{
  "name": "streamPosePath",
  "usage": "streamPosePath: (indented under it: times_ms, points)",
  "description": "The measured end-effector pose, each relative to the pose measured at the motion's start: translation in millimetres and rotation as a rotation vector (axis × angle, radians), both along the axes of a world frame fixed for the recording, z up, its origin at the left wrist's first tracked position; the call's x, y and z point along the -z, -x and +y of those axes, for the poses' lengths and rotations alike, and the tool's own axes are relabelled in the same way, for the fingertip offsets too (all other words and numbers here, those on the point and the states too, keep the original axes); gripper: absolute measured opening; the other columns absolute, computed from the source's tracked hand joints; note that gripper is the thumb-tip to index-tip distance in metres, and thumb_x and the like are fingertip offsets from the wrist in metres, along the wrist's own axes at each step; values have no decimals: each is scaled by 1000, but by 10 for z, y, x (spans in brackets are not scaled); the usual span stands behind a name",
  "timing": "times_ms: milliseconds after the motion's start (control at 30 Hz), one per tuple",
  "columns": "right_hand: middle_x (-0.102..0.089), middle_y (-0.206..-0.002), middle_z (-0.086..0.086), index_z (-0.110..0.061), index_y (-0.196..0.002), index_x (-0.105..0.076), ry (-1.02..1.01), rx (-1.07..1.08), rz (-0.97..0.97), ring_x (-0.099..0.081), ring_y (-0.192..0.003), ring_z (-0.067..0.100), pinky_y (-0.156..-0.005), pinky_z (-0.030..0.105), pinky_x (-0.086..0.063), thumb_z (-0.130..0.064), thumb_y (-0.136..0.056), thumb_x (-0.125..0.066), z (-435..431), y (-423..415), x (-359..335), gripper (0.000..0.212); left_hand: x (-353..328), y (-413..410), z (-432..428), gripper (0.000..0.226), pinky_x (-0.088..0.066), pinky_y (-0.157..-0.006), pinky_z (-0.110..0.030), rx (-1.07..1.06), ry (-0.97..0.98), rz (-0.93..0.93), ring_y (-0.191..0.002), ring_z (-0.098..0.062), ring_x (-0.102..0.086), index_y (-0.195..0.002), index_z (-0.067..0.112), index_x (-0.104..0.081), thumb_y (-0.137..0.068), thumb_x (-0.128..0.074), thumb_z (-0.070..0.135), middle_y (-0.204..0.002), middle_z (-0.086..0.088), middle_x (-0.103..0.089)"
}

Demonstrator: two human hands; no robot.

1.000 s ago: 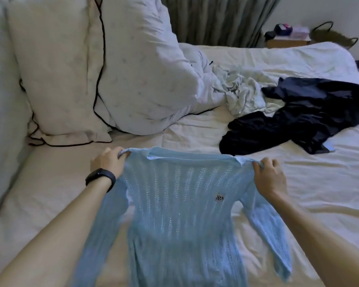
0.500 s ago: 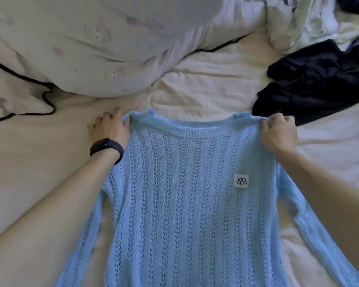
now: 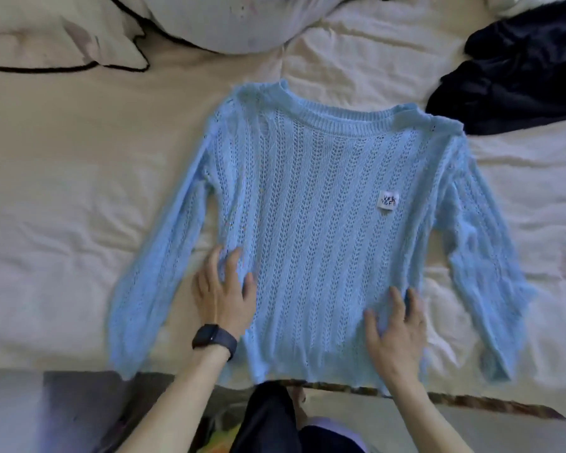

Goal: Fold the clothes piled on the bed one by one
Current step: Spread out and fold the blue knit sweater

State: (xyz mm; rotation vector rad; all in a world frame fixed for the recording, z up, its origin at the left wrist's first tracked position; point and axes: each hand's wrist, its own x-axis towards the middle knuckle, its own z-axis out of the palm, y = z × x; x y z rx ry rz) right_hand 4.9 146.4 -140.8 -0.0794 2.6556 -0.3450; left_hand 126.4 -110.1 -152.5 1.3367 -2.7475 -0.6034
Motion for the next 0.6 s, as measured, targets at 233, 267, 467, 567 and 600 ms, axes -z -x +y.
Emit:
streamPosePath:
  times_ms: [233,267,467,567,600]
  points:
    - [-51,-137,24,1,-141,-47,85,423,-103,-46,-130,39,-108,50,-38,-35,-94,-70,766,-605,-128,64,-234,-1062,653,37,-46,-82,-30,-624,-624,136,-98,-19,-63,-115,28,-49,-88,-74,26,-106,9,-64]
    - [-58,-125,21,0,-130,-55,101,448,-125,-54,-121,39,-100,48,-44,-34,-92,-72,837,-615,-114,53,-243,-1154,694,32,-45,-75,-28,-596,-666,69,-90,-16,-63,-109,31,-49,-89,-72,26,-99,13,-64]
    - [-63,-84,3,-17,-91,-58,188,507,-238,-60,-88,31,-74,36,-40,-36,-99,-60,1247,-673,-70,20,-174,-1510,536,21,-38,-60,-31,-581,-595,-9,-78,-26,-56,-92,11,-54,-102,-55,29,-80,-4,-58]
    - [-60,-95,6,-16,-101,-54,239,623,-110,-53,-91,26,-83,36,-40,-36,-100,-56,1472,-682,-141,20,-219,-1749,336,17,-48,-61,-27,-670,-496,49,-71,-20,-59,-95,7,-54,-103,-53,21,-74,-2,-52]
    - [-59,-97,6,-15,-103,-54,230,631,-96,-52,-93,26,-84,35,-38,-34,-100,-55,1548,-700,-168,20,-244,-1851,296,17,-50,-68,-31,-652,-489,0,-76,-22,-59,-97,9,-54,-104,-52,24,-77,-3,-54]
